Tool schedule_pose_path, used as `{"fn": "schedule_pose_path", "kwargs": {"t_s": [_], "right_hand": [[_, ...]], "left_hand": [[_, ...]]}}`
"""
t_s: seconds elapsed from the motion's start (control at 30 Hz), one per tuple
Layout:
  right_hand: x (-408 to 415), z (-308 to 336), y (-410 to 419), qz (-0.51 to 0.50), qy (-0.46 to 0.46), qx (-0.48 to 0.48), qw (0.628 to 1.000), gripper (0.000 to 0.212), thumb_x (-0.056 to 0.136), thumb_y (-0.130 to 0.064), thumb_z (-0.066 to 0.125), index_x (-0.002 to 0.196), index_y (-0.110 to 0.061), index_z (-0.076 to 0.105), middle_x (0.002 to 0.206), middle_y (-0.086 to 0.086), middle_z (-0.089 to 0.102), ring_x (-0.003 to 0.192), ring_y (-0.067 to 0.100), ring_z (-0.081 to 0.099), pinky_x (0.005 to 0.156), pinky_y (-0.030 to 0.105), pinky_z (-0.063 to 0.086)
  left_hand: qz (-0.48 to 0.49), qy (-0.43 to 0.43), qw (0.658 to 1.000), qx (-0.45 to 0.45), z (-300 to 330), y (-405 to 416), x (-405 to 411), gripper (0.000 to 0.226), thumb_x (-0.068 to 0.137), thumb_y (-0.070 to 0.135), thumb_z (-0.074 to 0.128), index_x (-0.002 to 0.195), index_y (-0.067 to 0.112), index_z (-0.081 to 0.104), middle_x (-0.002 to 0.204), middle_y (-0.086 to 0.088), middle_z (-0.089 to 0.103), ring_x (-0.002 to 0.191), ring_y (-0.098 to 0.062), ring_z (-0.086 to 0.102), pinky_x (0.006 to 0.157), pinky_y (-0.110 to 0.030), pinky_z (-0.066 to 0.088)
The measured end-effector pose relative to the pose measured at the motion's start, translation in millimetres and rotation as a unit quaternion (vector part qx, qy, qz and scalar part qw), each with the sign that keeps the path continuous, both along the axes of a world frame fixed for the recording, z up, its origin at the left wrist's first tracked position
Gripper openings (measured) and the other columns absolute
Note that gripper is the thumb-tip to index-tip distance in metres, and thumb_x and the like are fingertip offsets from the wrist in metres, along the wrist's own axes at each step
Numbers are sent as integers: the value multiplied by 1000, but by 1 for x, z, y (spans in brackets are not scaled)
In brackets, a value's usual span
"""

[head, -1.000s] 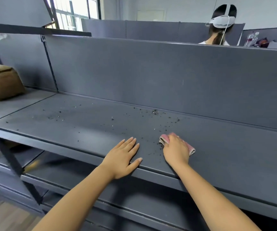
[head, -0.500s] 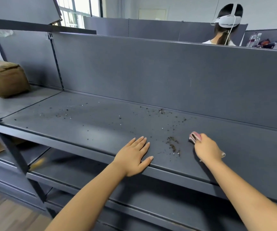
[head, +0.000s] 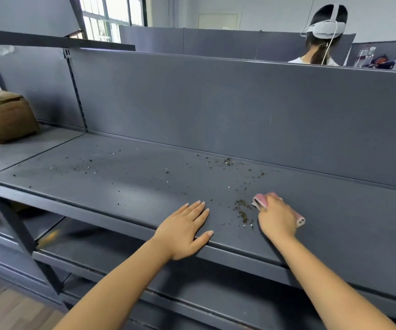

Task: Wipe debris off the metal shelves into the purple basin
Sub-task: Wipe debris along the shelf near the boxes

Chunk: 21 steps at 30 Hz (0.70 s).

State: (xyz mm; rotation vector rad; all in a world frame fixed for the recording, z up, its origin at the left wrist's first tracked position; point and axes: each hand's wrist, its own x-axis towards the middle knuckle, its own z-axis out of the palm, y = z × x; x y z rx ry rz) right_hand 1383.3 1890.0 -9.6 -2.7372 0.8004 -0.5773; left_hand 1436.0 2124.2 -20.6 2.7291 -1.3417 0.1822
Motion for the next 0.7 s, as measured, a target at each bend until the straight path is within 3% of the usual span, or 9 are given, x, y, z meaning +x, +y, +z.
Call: {"fn": "schedule_pose_path", "kwargs": {"t_s": [0.07, 0.13, 0.17, 0.23, 0.33, 0.43, 0.5, 0.6, 0.7], "right_hand": [[13, -1, 27, 64, 3, -5, 998, 24, 88, -6, 41, 108, -10, 55, 107, 8, 61, 97, 26, 57, 70, 30, 34], [24, 0, 43, 121, 9, 24, 992, 31, 93, -10, 39, 119, -14, 53, 119, 7, 59, 108, 26, 55, 80, 31, 39], [26, 2, 45, 137, 13, 58, 989, 34, 95, -12, 37, 126, -17, 52, 124, 7, 58, 110, 27, 54, 86, 32, 41], [25, 7, 36, 142, -8, 146, 979, 37, 96, -10, 36, 129, -21, 51, 120, 9, 60, 104, 29, 57, 81, 34, 46], [13, 11, -11, 67, -41, 135, 988, 37, 91, -5, 39, 123, -16, 55, 117, 15, 61, 102, 35, 57, 78, 36, 44], [-2, 12, -71, -54, 14, 80, 995, 37, 91, -9, 39, 125, -12, 52, 123, 22, 56, 110, 41, 53, 88, 40, 41], [-5, 13, -87, -81, 42, 84, 992, 33, 91, -11, 39, 121, -9, 53, 121, 22, 56, 109, 40, 53, 87, 37, 40], [6, 18, -66, -25, 48, 68, 996, 26, 91, -12, 42, 112, -10, 56, 114, 18, 60, 102, 36, 58, 72, 33, 38], [23, 18, -16, 106, 54, 72, 990, 30, 91, -9, 42, 118, -13, 56, 119, 11, 57, 106, 29, 55, 72, 30, 35]], "left_hand": [[-4, 2, 1000, -2, -1, 0, 1, 105, 69, 69, -25, 153, 15, 9, 161, -2, 3, 147, -12, -4, 109, -18, -18], [-3, 0, 1000, -2, -2, 0, 1, 112, 65, 72, -31, 153, 16, 9, 161, -2, 3, 147, -12, -4, 109, -17, -18], [-4, -1, 1000, 0, -3, 0, 1, 114, 63, 72, -33, 153, 16, 9, 161, -2, 3, 147, -12, -4, 109, -17, -18], [-3, 0, 1000, -1, -3, 0, 1, 116, 62, 73, -34, 153, 16, 9, 161, -2, 3, 147, -12, -4, 109, -17, -18], [0, -1, 1000, -7, -3, 0, 0, 114, 63, 72, -34, 153, 17, 8, 161, -2, 2, 147, -12, -4, 110, -18, -16], [-1, -3, 1000, -9, -2, 0, -1, 106, 68, 70, -26, 153, 17, 8, 161, -1, 1, 147, -11, -4, 109, -17, -18], [-4, -1, 1000, -12, -3, 0, 1, 104, 70, 70, -22, 153, 16, 10, 160, -2, 3, 147, -12, -3, 107, -17, -20], [-8, -1, 1000, -20, -4, 0, 3, 106, 70, 72, -24, 152, 15, 12, 160, -2, 4, 147, -12, -1, 107, -17, -20], [-8, 2, 1000, -18, -5, 0, 3, 108, 70, 74, -26, 152, 15, 14, 159, -1, 4, 147, -12, 0, 108, -19, -20]]}}
